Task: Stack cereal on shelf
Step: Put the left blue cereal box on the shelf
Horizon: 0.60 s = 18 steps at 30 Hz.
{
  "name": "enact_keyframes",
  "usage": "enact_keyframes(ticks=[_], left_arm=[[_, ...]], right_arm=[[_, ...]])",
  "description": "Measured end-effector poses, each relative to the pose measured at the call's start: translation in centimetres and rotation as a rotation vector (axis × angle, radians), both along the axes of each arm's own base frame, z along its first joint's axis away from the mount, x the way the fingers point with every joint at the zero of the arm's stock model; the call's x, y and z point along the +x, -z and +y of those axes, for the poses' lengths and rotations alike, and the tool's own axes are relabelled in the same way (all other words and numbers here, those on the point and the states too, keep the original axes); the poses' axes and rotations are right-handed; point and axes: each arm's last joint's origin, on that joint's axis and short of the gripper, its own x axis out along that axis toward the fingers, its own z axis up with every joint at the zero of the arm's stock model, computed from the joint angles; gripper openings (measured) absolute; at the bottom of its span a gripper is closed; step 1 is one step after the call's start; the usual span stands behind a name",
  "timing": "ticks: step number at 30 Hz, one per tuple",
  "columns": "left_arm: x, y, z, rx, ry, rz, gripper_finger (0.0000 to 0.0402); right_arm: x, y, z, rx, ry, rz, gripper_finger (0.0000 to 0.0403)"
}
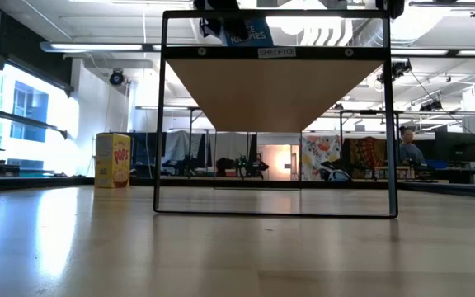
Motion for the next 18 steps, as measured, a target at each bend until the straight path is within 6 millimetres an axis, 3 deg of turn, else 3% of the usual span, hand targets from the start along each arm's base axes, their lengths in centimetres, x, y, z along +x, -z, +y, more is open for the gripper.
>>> enact_keyframes(ticks=[13, 18], left_arm=[[0.0, -0.3, 0.0, 0.005, 0.005, -0.024, 0.0236], [-0.4, -2.3, -0.1, 0.016, 0.029, -0.081, 0.0244]], right_arm=[[0.2, -0.5, 0.0, -0.007, 0.021, -0.057, 0.0144], [0.2, -0.6, -0.1, -0.012, 0.037, -0.07, 0.0144]])
